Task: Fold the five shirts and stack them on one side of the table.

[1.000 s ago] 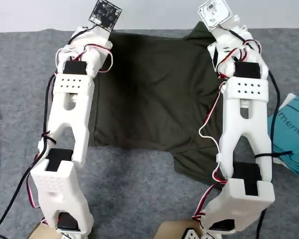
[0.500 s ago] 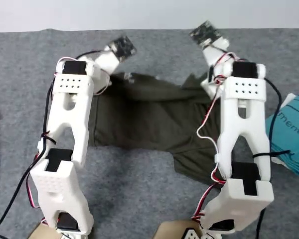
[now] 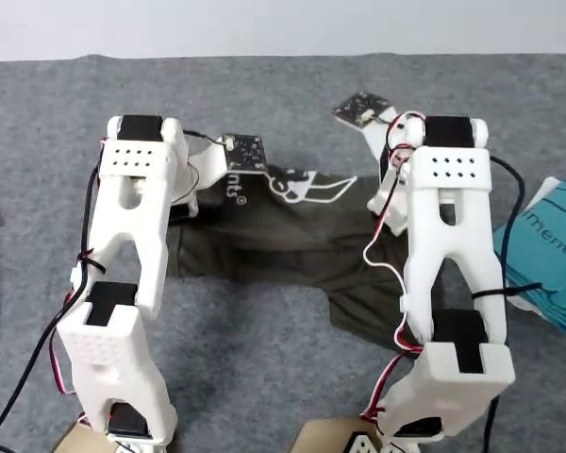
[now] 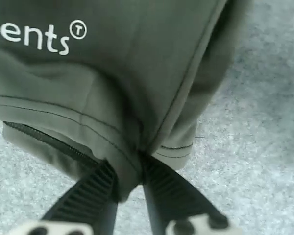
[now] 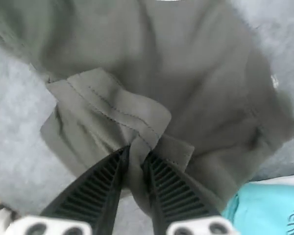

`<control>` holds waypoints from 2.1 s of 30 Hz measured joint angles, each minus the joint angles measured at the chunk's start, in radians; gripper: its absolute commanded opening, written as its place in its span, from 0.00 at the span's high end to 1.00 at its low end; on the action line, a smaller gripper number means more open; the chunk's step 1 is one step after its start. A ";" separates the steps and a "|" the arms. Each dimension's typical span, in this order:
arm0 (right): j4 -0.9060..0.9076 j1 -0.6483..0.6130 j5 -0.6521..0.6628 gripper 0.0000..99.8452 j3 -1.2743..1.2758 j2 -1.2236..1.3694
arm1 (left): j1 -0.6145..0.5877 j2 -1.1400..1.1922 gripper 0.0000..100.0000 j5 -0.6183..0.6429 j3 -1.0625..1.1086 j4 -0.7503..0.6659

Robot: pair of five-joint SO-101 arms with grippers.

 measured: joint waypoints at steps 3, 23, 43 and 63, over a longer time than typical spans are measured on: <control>0.029 -0.002 0.000 0.99 0.000 0.000 | 0.000 0.000 1.00 -0.003 0.000 0.006; 0.038 -0.021 0.002 0.76 0.000 -0.129 | -0.038 0.000 0.85 0.002 -0.003 0.006; 0.038 -0.066 -0.061 0.99 0.000 0.009 | -0.121 0.000 1.00 0.221 -0.107 0.006; 0.038 0.083 -0.405 0.81 0.000 0.161 | -0.276 -0.500 1.00 0.830 0.133 0.009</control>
